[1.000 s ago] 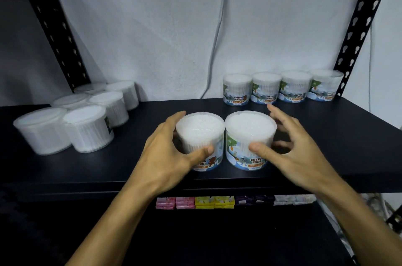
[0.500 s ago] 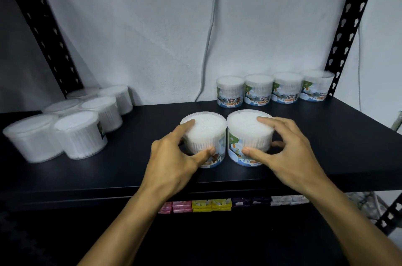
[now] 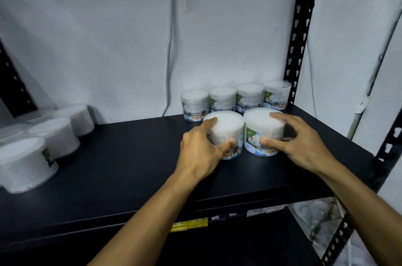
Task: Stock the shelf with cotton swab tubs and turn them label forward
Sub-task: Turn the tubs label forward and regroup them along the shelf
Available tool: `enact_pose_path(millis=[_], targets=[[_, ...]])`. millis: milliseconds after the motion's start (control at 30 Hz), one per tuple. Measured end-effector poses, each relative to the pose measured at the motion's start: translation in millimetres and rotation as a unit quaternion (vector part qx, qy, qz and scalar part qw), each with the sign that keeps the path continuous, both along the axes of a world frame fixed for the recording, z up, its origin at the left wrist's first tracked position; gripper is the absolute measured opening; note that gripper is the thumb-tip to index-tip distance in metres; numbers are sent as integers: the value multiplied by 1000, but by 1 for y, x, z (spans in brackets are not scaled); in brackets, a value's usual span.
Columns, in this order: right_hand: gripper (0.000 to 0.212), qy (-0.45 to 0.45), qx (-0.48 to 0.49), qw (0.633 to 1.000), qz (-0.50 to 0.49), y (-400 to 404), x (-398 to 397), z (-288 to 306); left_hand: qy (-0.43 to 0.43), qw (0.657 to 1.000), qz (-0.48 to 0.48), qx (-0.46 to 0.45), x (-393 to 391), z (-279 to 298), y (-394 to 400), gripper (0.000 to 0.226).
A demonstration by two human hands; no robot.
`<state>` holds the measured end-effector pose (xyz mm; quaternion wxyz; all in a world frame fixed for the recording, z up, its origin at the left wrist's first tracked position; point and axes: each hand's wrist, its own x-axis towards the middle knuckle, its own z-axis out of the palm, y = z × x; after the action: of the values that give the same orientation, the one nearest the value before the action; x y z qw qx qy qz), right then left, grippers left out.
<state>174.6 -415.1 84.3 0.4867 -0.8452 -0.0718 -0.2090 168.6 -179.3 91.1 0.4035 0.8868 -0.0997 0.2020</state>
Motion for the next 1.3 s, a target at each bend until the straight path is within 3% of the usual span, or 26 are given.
enact_pose_path(millis=[333,600,1300], targets=[[73,98,-8,994,-53,-76,55,14,-3,1000,-18,8,56,1,-84,78],[70,106,-19,990,-86,-98,86,20,-6,999,-22,24,88,2,-116,80],[66,124,-3,991,-59,-104,107,29,-8,998,5,63,112,2,-136,79]])
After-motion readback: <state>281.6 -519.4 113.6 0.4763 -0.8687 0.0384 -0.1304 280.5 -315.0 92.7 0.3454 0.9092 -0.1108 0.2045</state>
